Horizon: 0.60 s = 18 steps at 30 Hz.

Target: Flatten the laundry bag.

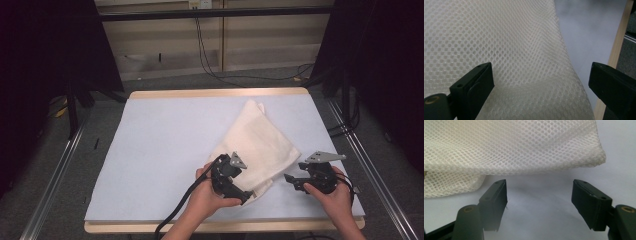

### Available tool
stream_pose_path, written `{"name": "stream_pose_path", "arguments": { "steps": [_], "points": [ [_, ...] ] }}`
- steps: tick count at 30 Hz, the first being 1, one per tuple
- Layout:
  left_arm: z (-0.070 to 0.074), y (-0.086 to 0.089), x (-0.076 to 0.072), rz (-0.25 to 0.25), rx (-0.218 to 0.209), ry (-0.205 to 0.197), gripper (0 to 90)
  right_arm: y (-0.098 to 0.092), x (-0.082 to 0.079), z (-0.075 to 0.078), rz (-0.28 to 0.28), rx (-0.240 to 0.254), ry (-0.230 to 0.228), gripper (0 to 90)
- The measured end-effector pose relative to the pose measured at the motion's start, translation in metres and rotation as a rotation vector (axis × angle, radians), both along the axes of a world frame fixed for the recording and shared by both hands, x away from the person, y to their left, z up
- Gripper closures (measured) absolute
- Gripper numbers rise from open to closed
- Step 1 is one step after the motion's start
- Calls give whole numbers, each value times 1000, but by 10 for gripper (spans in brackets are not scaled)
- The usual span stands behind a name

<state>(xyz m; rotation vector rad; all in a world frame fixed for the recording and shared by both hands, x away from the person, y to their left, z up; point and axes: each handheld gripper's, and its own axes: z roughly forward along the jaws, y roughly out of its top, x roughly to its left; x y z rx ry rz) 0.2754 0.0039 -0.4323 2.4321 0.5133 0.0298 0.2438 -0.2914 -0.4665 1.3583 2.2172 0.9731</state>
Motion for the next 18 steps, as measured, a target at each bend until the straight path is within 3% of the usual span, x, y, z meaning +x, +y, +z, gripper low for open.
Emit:
{"name": "stream_pose_path", "arguments": {
  "steps": [5,7,8,9,13,18],
  "points": [
    [-3,-4,-4,-29,23,-12,83,1,0,0,1,2,4,282],
    [-5,-5,-5,-11,14,-16,103,1,0,0,6,-1,0,282],
    [-4,-4,-4,-36,40,-31,122,1,0,0,3,0,-1,282],
    [-4,-4,-4,-36,39,-35,138,1,0,0,6,-1,-2,283],
    [-2,0,-5,-51,48,-52,281,1,0,0,9,-1,-3,284],
    [-1,3,-4,-37,9,-5,510,3,1,-1,5,1,-3,285]
  ]
}}
